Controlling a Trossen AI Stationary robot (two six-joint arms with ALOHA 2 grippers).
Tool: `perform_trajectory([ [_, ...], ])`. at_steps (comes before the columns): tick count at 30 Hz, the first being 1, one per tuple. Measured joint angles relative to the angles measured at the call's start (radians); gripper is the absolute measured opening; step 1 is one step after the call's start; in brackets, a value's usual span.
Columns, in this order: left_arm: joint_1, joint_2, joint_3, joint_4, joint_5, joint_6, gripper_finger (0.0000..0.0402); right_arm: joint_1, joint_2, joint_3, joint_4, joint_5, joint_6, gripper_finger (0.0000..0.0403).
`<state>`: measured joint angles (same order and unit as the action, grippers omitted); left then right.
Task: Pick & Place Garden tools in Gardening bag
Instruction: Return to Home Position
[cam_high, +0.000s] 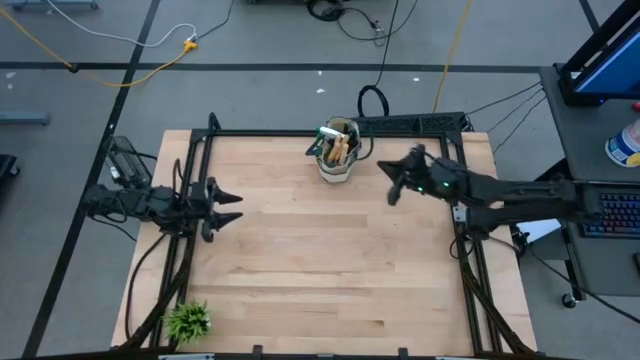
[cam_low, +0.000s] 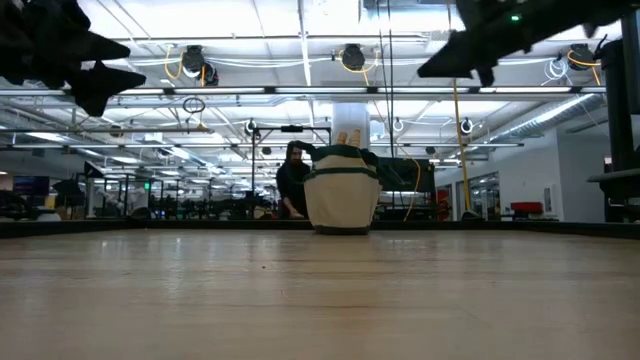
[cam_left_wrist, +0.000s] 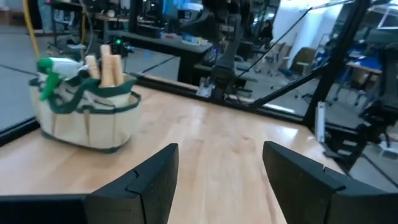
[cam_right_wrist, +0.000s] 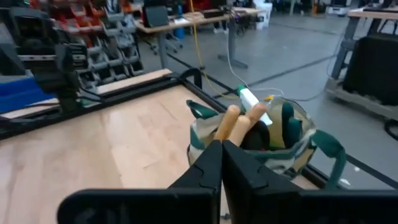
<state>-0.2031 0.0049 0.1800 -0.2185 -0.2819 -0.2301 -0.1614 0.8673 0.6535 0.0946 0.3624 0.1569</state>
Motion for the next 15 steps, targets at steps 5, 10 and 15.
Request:
perform_trajectory([
  [5, 0.0, 0.0, -0.007, 0.002, 0.015, 0.015, 0.0241, 0.016, -0.193, -0.109, -0.001, -0.001, -0.004, 0.0001],
  [10, 0.0, 0.0, -0.007, 0.0, 0.012, 0.022, 0.0241, 0.02, -0.36, -0.204, 0.0, -0.078, -0.019, 0.0001],
  [15, 0.0, 0.0, -0.007, -0.001, 0.012, 0.022, 0.0241, 0.02, -0.497, -0.291, -0.001, -0.104, -0.019, 0.0001],
])
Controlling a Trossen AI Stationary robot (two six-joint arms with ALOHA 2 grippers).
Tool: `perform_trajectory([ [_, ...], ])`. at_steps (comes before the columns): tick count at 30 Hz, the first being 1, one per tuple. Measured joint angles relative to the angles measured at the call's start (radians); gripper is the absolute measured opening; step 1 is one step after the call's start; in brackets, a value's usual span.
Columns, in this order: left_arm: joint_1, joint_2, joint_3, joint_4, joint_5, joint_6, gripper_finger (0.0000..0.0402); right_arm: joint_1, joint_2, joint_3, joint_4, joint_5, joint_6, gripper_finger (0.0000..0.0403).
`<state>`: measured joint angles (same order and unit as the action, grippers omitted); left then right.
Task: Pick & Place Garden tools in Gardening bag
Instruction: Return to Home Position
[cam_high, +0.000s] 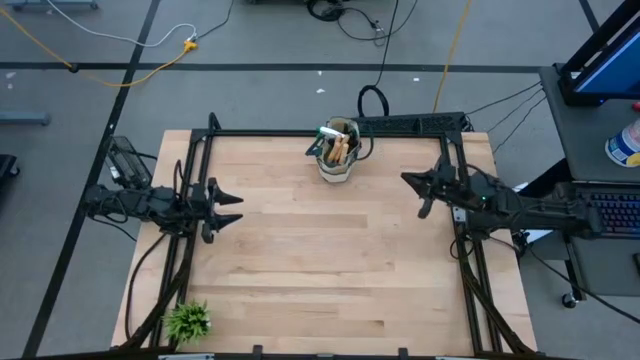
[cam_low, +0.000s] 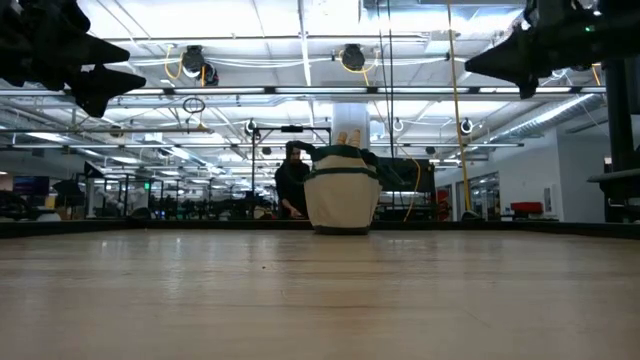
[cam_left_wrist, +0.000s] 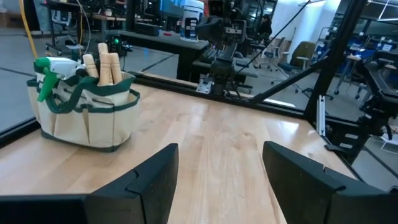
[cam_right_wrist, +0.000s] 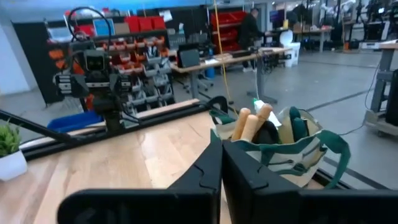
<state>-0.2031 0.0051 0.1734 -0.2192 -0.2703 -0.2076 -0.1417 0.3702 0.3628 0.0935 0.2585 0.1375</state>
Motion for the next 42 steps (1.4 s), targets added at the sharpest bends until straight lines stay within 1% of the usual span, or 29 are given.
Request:
perform_trajectory([
  [4, 0.0, 0.0, 0.0, -0.001, 0.0, 0.003, 0.0241, 0.0, -0.082, -0.06, 0.002, 0.0, 0.028, 0.0001],
  [9, 0.0, 0.0, 0.0, -0.002, 0.0, 0.004, 0.0241, 0.0, -0.137, -0.12, 0.0, -0.011, 0.108, 0.0001],
  [14, 0.0, 0.0, 0.0, -0.002, -0.001, 0.005, 0.0241, 0.0, -0.147, -0.164, 0.0, -0.13, 0.154, 0.0001],
  [15, 0.0, 0.0, 0.0, -0.002, -0.001, 0.009, 0.0241, 0.0, -0.147, -0.17, -0.001, -0.133, 0.155, 0.0001],
  [22, 0.0, 0.0, 0.0, -0.001, -0.03, 0.023, 0.0241, 0.0, -0.15, -0.183, 0.002, -0.132, 0.087, 0.0001],
  [27, 0.0, 0.0, 0.0, 0.0, -0.055, 0.03, 0.0241, 0.0, -0.188, -0.183, -0.003, -0.133, 0.031, 0.0],
  [31, 0.0, 0.0, 0.0, 0.0, -0.056, 0.033, 0.0241, 0.0, -0.234, -0.183, -0.039, -0.147, 0.001, 0.0],
  [36, 0.0, 0.0, 0.0, 0.002, -0.056, 0.046, 0.0241, 0.0, -0.295, -0.183, -0.127, -0.158, -0.019, 0.0],
  [42, 0.0, 0.0, -0.052, 0.08, -0.056, 0.078, 0.0241, 0.0, -0.344, -0.183, -0.164, -0.159, -0.069, 0.0],
])
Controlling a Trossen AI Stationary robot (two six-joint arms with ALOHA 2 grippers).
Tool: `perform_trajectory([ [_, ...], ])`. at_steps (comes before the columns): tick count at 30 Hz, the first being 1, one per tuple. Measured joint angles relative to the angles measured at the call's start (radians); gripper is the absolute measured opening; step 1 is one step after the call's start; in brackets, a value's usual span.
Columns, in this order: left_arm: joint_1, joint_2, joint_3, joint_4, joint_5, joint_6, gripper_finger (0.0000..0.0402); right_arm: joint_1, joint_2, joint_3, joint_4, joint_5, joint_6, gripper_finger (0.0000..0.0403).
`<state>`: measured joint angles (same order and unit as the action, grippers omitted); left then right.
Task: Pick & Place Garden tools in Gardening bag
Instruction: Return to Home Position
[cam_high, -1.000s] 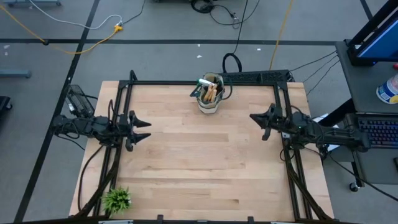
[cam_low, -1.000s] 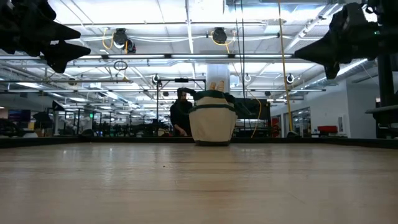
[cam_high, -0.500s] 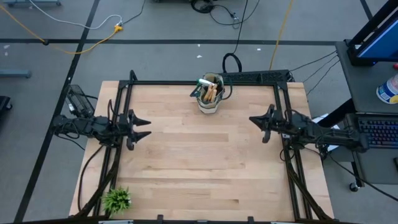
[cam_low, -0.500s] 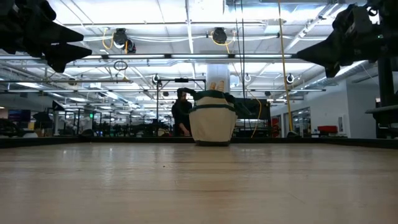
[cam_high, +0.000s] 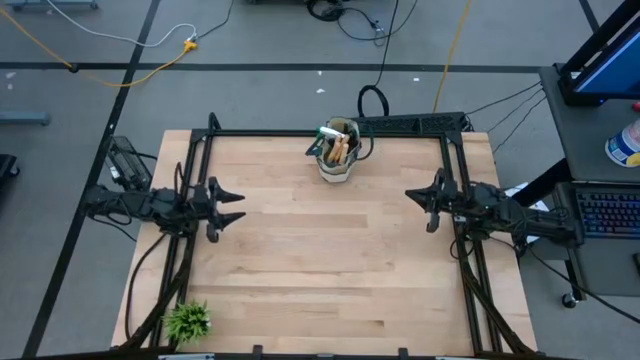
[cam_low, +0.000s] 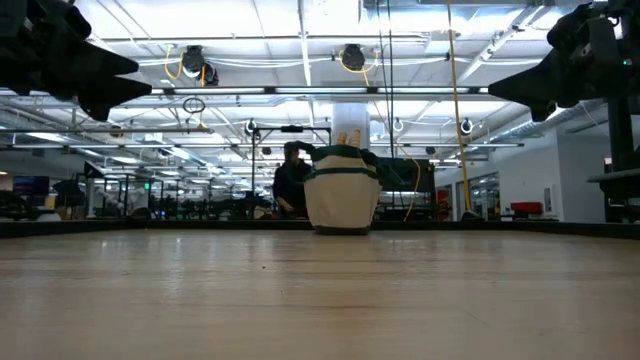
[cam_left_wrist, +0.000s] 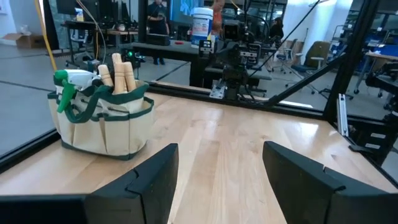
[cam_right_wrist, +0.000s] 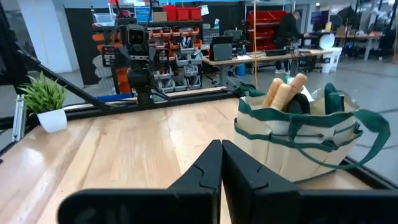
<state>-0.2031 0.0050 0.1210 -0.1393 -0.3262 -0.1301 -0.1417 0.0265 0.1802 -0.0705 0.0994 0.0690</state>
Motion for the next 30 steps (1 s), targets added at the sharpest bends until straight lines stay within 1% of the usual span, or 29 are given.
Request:
perform_trajectory([
  [4, 0.0, 0.0, -0.027, 0.02, 0.001, -0.003, 0.0241, 0.0, -0.025, 0.0, -0.06, 0.0, -0.014, 0.0],
  [12, -0.001, 0.0, -0.027, 0.014, 0.017, 0.013, 0.0241, 0.0, -0.022, 0.0, -0.107, 0.0, -0.057, 0.0],
  [14, -0.001, 0.0, -0.027, 0.004, 0.017, -0.018, 0.0241, 0.0, -0.022, 0.0, -0.108, 0.0, -0.056, 0.0],
  [17, -0.001, 0.001, -0.027, -0.008, 0.014, -0.11, 0.0241, 0.0, -0.022, 0.0, -0.121, 0.0, -0.056, 0.0],
  [20, -0.001, 0.001, -0.027, -0.008, 0.013, -0.156, 0.0241, 0.0, -0.022, 0.0, -0.14, 0.002, -0.053, 0.0],
  [30, -0.001, 0.001, -0.027, -0.007, 0.011, -0.162, 0.0241, 0.0, -0.021, 0.0, -0.147, 0.003, -0.054, 0.0],
])
